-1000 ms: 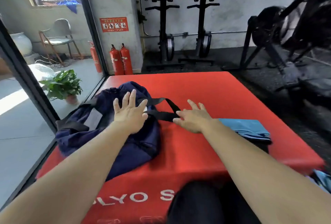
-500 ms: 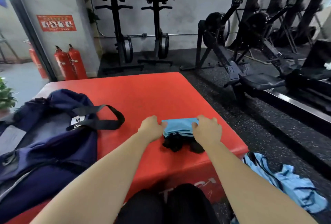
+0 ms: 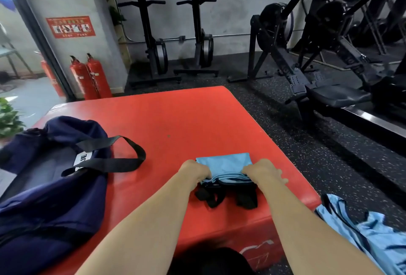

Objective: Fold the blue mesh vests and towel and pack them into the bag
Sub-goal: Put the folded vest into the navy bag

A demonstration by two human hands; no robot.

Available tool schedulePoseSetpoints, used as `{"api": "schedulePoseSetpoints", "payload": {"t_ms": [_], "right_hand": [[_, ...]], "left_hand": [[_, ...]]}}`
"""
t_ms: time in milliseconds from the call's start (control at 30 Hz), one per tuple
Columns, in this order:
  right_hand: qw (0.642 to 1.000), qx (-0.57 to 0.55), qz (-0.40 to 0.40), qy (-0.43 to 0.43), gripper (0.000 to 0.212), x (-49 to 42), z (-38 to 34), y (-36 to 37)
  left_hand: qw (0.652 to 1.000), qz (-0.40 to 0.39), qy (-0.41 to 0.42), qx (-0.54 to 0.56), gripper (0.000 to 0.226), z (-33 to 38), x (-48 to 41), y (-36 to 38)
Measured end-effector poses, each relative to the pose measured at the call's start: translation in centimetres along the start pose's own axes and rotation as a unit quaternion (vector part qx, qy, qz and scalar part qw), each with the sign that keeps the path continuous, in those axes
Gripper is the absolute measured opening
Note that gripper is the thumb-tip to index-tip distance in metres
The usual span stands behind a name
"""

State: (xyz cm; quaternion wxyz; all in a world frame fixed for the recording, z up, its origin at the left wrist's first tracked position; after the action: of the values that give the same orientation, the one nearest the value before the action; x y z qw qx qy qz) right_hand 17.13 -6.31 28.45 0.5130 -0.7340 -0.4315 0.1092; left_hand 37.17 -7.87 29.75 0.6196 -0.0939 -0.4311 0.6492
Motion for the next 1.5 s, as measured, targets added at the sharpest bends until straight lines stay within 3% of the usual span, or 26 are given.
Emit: {"api": "schedulePoseSetpoints", "payload": {"t_ms": [233,300,467,533,667,733,800,867,967,1133,1300,1500], "right_hand": [[0.997,-0.072,-0.019,-0.019,0.036,1.3,-0.2,-0.1],[0.996,-0.076,-0.019,-0.052,0.039,1.5,-1.0,0.3],[0.989,-0.096,-0.014,-0.114,0.042,6.1,-5.0,0.1],[0.983,-0.108,-0.015,-0.144,0.037,9.4,-7.3,-0.2],[0.968,-0.128,-0.038,-0.212,0.035,15.2,-12.8,1.1],[0.956,-0.136,-0.056,-0.252,0.040,18.5,-16.4,2.0],[0.944,-0.142,-0.060,-0.292,0.041,21.8,-20.3,2.6],[0.931,-0.136,-0.057,-0.334,0.039,24.7,-24.4,3.4],[0.919,-0.115,-0.047,-0.374,0.033,27.3,-30.2,5.5],[0.922,-0.010,-0.039,-0.384,0.027,28.4,-35.1,12.0],[0.868,0.129,-0.006,-0.479,0.007,27.1,-37.0,18.2],[0.829,0.173,0.006,-0.532,0.019,24.5,-39.4,22.8]], "left_hand": [[0.994,-0.004,0.009,0.108,0.017,-0.4,2.9,-2.1],[0.993,0.019,0.019,0.117,0.011,-0.9,4.4,-4.3],[0.988,0.067,0.051,0.128,0.021,-3.4,7.1,-10.7],[0.988,0.085,0.066,0.111,0.011,-4.8,8.1,-13.9],[0.981,0.148,0.079,0.094,0.015,-9.0,9.7,-21.3],[0.974,0.180,0.073,0.114,0.024,-11.5,9.8,-25.2],[0.966,0.198,0.084,0.144,0.011,-13.7,9.9,-29.2],[0.957,0.221,0.088,0.168,0.019,-15.8,9.5,-33.2],[0.944,0.253,0.085,0.196,0.004,-18.4,8.1,-38.4],[0.955,0.296,0.027,0.015,0.010,-23.2,1.6,-41.0],[0.947,0.277,0.006,-0.163,0.019,-26.3,-4.5,-39.5],[0.931,0.290,-0.003,-0.222,0.015,-27.9,-10.7,-39.0]]}}
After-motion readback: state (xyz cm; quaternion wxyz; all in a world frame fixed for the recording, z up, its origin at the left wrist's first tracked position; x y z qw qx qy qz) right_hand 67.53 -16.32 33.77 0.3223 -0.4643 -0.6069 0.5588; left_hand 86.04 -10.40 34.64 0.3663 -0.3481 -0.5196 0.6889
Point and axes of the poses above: each hand's wrist, its own x-axis away from the middle knuckle, its own y-axis out of the palm, z = x × y, the point moved 4 cm from there along -x, towards the middle knuckle, and after that the axes turned 6 degrees about z, right-handed, at the moved point
